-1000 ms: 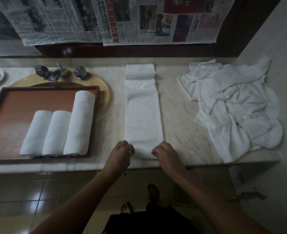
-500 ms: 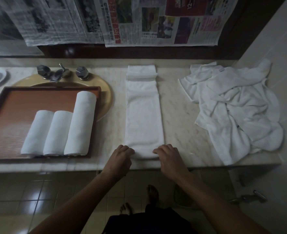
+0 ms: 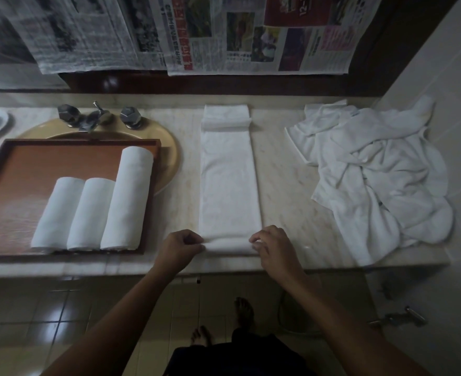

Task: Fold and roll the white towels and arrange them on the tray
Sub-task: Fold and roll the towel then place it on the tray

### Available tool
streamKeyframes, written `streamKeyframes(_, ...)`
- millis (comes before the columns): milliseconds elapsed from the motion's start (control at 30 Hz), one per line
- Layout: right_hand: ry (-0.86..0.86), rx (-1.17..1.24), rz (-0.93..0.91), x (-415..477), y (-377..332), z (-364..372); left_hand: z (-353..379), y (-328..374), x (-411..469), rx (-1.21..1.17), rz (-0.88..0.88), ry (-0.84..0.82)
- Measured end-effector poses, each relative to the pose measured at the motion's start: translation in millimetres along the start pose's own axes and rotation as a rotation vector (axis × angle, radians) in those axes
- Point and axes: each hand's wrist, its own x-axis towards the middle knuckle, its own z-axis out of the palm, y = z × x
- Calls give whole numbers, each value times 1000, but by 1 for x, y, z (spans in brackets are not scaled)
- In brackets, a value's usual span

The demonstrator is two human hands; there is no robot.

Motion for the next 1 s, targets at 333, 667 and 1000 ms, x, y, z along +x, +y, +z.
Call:
streamKeyframes(333, 31, -281, -204, -20, -16, 22, 32, -2, -25, 405, 498, 342)
streamKeyframes(667, -22, -438, -271, -6, -9, 19, 45, -7, -13, 767, 743, 135)
streamKeyframes(1000, -240, -415, -211, 4, -10, -1, 36, -6, -1, 860, 741, 75)
